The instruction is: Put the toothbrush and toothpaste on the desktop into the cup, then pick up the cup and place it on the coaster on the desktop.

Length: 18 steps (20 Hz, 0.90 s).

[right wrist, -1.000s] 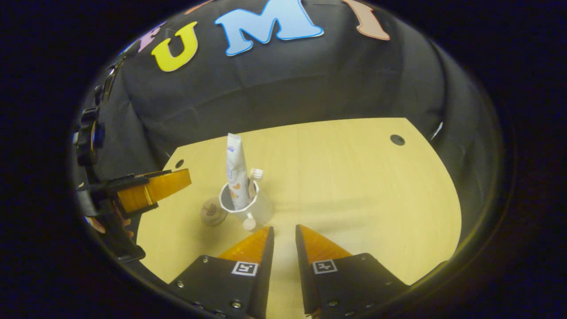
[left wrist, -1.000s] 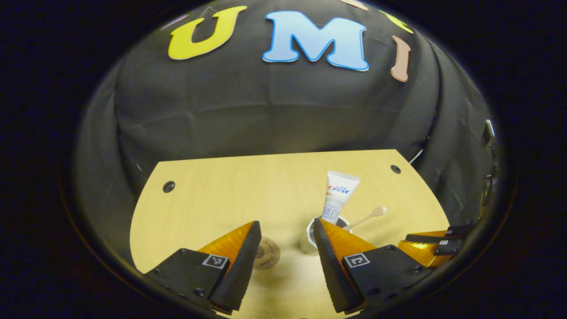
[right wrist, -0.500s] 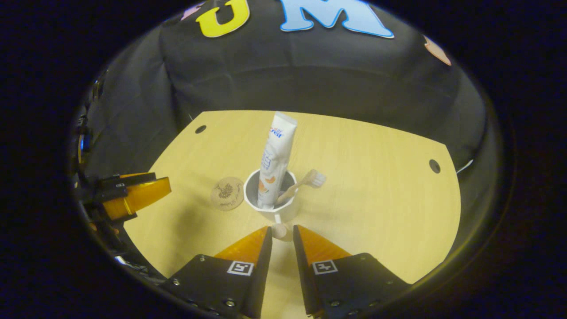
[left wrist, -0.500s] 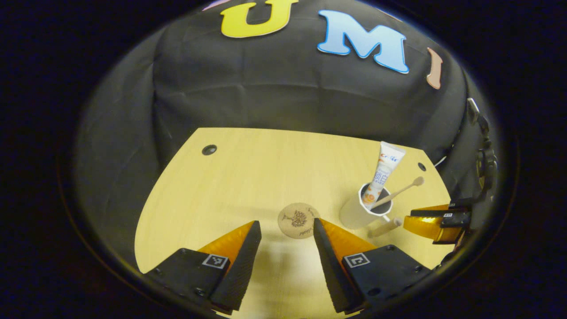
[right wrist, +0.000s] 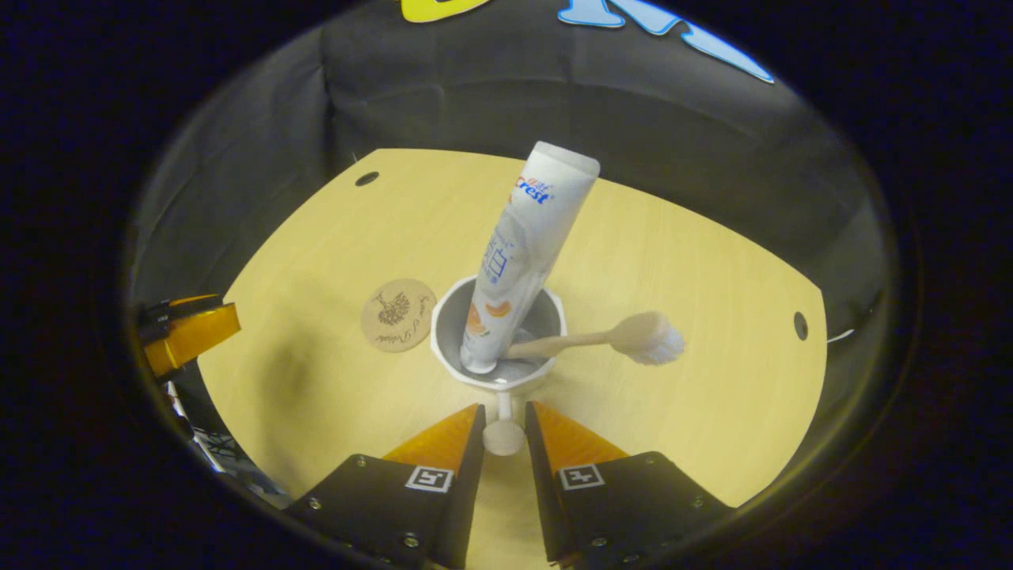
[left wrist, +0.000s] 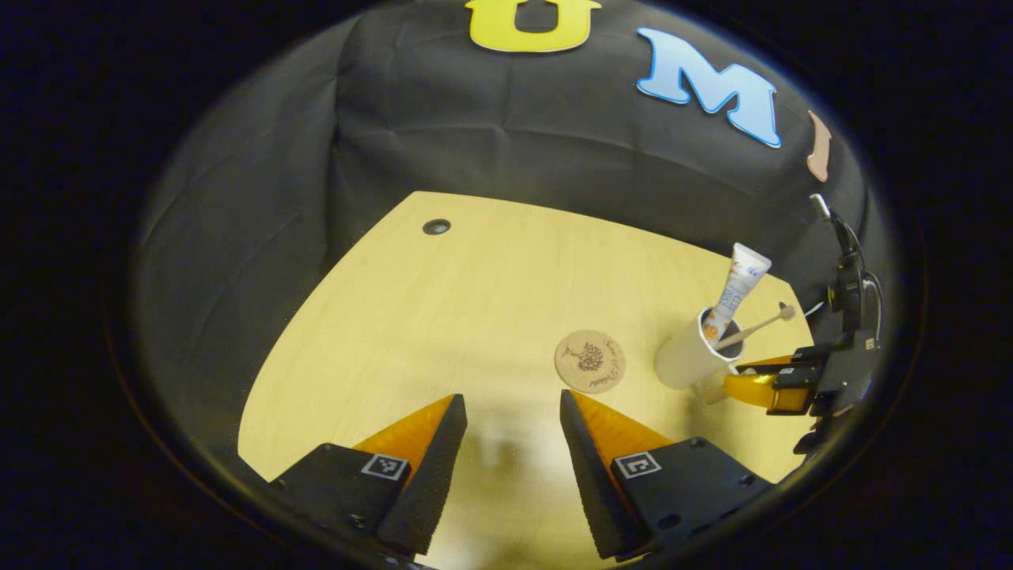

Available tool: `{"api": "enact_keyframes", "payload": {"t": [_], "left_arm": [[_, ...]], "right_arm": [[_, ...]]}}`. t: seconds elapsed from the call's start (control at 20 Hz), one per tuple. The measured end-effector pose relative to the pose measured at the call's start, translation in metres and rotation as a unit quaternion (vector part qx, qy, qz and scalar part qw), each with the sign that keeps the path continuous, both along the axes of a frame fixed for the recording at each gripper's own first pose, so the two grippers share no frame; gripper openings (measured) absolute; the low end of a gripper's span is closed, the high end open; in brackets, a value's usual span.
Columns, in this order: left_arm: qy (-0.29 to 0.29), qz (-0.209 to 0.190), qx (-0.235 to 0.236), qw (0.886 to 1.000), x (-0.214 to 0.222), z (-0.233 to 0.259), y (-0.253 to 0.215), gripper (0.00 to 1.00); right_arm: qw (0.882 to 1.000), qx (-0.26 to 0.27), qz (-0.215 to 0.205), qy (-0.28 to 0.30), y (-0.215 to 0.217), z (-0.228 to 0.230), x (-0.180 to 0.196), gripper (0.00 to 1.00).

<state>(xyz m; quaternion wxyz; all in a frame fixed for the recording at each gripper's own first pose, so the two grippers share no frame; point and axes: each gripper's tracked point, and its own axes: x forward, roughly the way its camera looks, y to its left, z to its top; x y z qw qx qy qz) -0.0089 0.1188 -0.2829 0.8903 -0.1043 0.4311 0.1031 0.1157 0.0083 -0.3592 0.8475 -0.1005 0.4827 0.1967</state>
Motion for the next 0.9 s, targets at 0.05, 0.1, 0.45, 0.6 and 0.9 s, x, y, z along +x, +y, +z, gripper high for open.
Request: {"api": "enact_keyframes", "payload": {"t": [0.05,0.1,0.45,0.6,0.9], "left_arm": [[0.002,0.006,0.000,1.000,-0.003,-0.001,0.003,0.75],[0.003,0.011,0.001,1.000,-0.005,-0.001,0.006,0.75],[0.011,0.027,-0.001,1.000,-0.014,-0.011,0.011,0.80],[0.017,0.028,-0.002,0.999,-0.019,-0.012,0.015,0.80],[0.023,0.035,-0.007,0.999,-0.026,-0.015,0.013,0.80]], "right_arm": [[1.000,-0.002,0.000,0.004,0.000,-0.005,0.001,0.34],[1.000,-0.004,0.001,0.008,0.001,-0.009,0.002,0.34],[0.999,-0.020,0.010,0.025,0.003,-0.027,0.005,0.35],[0.999,-0.030,0.011,0.016,0.001,-0.019,0.009,0.29],[0.999,-0.030,0.010,0.003,0.008,-0.027,0.014,0.22]]}}
